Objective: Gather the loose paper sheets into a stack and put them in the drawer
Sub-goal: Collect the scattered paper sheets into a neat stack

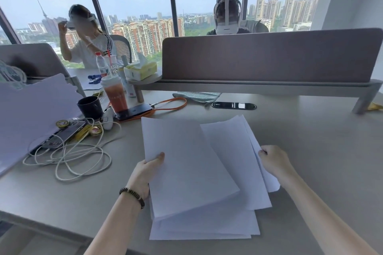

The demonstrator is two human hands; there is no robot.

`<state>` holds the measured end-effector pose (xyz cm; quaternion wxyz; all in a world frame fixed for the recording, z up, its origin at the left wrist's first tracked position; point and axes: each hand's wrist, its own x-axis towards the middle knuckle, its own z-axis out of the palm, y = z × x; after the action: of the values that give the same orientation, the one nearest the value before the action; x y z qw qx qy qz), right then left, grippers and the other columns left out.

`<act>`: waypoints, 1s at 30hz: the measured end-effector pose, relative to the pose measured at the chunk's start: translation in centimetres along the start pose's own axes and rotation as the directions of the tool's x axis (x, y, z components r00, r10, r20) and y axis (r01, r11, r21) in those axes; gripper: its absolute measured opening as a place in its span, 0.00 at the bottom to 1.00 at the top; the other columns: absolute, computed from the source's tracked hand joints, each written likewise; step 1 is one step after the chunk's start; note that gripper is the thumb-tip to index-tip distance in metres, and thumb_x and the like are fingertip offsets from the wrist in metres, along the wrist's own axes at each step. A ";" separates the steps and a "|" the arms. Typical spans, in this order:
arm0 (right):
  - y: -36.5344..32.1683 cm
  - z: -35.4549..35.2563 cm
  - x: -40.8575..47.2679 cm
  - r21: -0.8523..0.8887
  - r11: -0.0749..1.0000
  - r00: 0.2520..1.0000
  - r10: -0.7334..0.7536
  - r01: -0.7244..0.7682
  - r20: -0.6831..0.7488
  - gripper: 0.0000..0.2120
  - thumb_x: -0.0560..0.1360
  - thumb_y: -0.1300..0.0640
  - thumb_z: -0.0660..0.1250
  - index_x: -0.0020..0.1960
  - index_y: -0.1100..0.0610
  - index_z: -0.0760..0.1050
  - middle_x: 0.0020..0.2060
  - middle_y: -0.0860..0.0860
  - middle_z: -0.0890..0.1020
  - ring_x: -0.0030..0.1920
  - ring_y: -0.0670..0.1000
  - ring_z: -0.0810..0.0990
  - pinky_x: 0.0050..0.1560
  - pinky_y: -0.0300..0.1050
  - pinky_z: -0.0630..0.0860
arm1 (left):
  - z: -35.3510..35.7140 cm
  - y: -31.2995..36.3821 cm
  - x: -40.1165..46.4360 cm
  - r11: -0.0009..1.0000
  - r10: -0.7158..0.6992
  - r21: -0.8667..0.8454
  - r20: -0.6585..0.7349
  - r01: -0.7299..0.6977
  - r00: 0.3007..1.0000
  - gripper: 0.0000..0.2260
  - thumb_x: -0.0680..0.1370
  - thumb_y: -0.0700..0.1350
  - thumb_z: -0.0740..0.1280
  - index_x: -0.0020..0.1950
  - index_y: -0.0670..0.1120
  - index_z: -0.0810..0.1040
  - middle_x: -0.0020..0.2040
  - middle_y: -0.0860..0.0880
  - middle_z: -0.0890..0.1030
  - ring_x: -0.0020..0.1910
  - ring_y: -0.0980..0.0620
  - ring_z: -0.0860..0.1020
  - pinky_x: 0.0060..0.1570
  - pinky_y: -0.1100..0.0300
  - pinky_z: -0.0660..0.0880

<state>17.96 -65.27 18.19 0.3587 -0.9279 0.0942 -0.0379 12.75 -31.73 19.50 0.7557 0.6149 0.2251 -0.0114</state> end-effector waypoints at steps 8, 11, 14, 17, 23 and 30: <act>0.6 1.7 -2.3 0.105 0.994 1.000 0.012 -0.012 -0.005 0.15 0.77 0.64 0.61 0.33 0.58 0.60 0.27 0.51 0.64 0.30 0.52 0.62 0.33 0.47 0.54 | 0.0 -0.4 0.3 0.996 0.049 0.069 -0.022 -0.047 0.999 0.09 0.77 0.43 0.71 0.52 0.38 0.83 0.48 0.40 0.86 0.42 0.42 0.84 0.51 0.48 0.81; 0.6 1.3 -2.6 0.161 0.987 1.000 0.015 -0.016 0.008 0.07 0.76 0.61 0.64 0.41 0.60 0.79 0.34 0.57 0.81 0.38 0.60 0.78 0.34 0.44 0.64 | -1.3 0.2 0.4 0.994 0.045 0.099 -0.033 -0.042 0.998 0.10 0.78 0.43 0.71 0.54 0.36 0.81 0.51 0.37 0.84 0.48 0.38 0.83 0.57 0.41 0.78; 0.9 1.2 -2.4 0.200 0.979 0.999 0.032 -0.034 0.014 0.07 0.76 0.60 0.65 0.45 0.58 0.82 0.41 0.58 0.85 0.45 0.60 0.82 0.38 0.44 0.69 | -2.5 0.8 0.2 0.990 0.013 0.142 -0.017 -0.010 1.000 0.11 0.78 0.43 0.71 0.56 0.37 0.81 0.53 0.37 0.84 0.52 0.36 0.83 0.58 0.40 0.77; 0.9 1.7 -2.2 0.201 0.978 0.998 0.056 -0.058 0.016 0.09 0.77 0.61 0.63 0.48 0.62 0.81 0.43 0.61 0.84 0.43 0.60 0.81 0.38 0.45 0.68 | -2.8 1.2 -0.1 0.985 -0.027 0.170 0.023 0.023 0.999 0.11 0.78 0.42 0.71 0.56 0.38 0.81 0.54 0.37 0.84 0.48 0.39 0.82 0.53 0.46 0.79; 0.9 2.5 -2.1 0.223 0.971 0.996 0.086 -0.085 0.006 0.10 0.76 0.61 0.61 0.46 0.64 0.80 0.42 0.62 0.84 0.47 0.64 0.82 0.37 0.46 0.69 | -2.3 1.1 -0.1 0.972 -0.060 0.231 0.125 0.030 0.990 0.13 0.77 0.43 0.71 0.57 0.37 0.81 0.51 0.38 0.86 0.42 0.42 0.84 0.46 0.51 0.81; 0.7 1.9 -2.8 0.247 0.963 0.994 0.106 -0.108 0.023 0.12 0.75 0.62 0.58 0.48 0.65 0.79 0.44 0.62 0.84 0.48 0.63 0.82 0.37 0.45 0.68 | -1.3 1.5 -0.6 0.973 -0.010 0.228 0.164 -0.028 0.986 0.11 0.77 0.46 0.72 0.55 0.41 0.83 0.48 0.42 0.87 0.40 0.45 0.86 0.40 0.56 0.82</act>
<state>15.38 -63.96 16.26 0.4740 -0.8695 0.1369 -0.0255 12.23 -30.27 20.86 0.6956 0.6961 0.1563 -0.0846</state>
